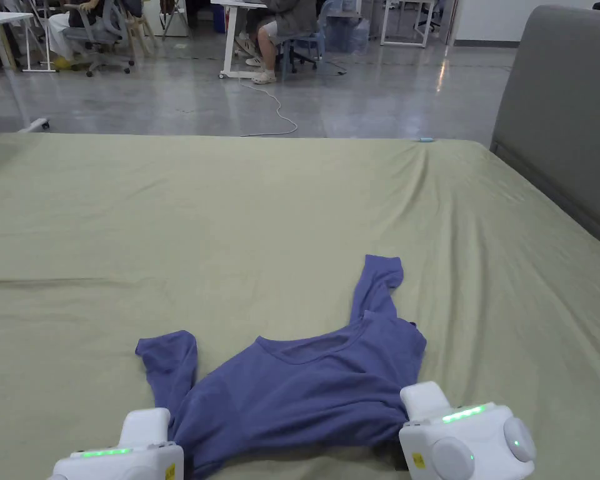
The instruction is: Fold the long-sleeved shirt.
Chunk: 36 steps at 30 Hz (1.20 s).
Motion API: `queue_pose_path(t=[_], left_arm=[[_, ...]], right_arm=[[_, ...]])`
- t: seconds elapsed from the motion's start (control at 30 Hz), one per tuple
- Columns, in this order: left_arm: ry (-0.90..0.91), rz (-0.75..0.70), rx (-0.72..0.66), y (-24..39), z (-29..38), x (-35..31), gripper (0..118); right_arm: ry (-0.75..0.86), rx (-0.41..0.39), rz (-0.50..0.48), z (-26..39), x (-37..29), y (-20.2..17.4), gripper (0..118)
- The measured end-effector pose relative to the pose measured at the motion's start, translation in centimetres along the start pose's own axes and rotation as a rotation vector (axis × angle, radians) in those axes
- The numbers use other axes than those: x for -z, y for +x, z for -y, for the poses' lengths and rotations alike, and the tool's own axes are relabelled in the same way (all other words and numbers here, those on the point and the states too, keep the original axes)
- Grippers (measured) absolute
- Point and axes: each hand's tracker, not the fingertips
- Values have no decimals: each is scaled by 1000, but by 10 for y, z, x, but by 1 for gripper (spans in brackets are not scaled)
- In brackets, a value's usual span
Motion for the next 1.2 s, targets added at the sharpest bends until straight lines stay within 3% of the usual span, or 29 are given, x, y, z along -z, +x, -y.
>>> queue_pose_path(t=[0.1,0.13,0.17,0.2,0.23,0.27,0.3,0.37,0.4,0.43,0.47,0.5,0.53,0.73,0.77,0.8,0.83,0.87,1.1,1.2], left_arm=[[33,18,-3,-4,2,-6,0],[43,37,-19,-6,-2,-9,0],[61,37,-23,-5,-4,-13,0],[98,36,-21,-5,-7,-18,8],[116,30,-13,-3,-10,-24,47],[111,25,11,1,-13,-31,89],[108,27,27,4,-15,-36,117],[136,54,48,7,-21,-49,118],[166,63,49,8,-26,-53,118],[163,66,41,12,-26,-58,110],[184,89,17,12,-29,-61,78],[197,120,13,13,-34,-63,22],[194,118,15,14,-39,-60,0],[202,171,92,46,-87,-44,0],[207,156,110,52,-103,-35,16],[210,142,141,58,-117,-22,46],[191,159,174,61,-126,-8,85],[157,165,198,65,-142,13,97],[-89,70,256,78,-180,132,96],[-67,35,324,86,-168,134,84]], right_arm=[[8,29,-11,3,3,5,11],[23,59,0,2,-1,6,18],[45,86,-2,1,-7,8,31],[48,103,-11,1,-13,11,56],[44,110,-14,1,-21,14,92],[60,123,-22,1,-31,18,106],[99,137,-28,2,-41,20,107],[145,157,-22,1,-58,27,107],[155,172,-18,0,-63,30,104],[171,190,-17,-1,-67,32,82],[193,208,-20,-2,-70,34,42],[196,219,-15,-2,-70,37,0],[186,235,7,-4,-67,37,0],[186,238,-22,1,-74,41,0],[187,237,-23,0,-69,41,0],[186,242,-26,1,-70,43,0],[185,252,-32,2,-72,45,0],[181,263,-39,3,-70,47,0],[130,311,-26,19,-66,60,0],[112,317,-7,20,-62,67,0]])
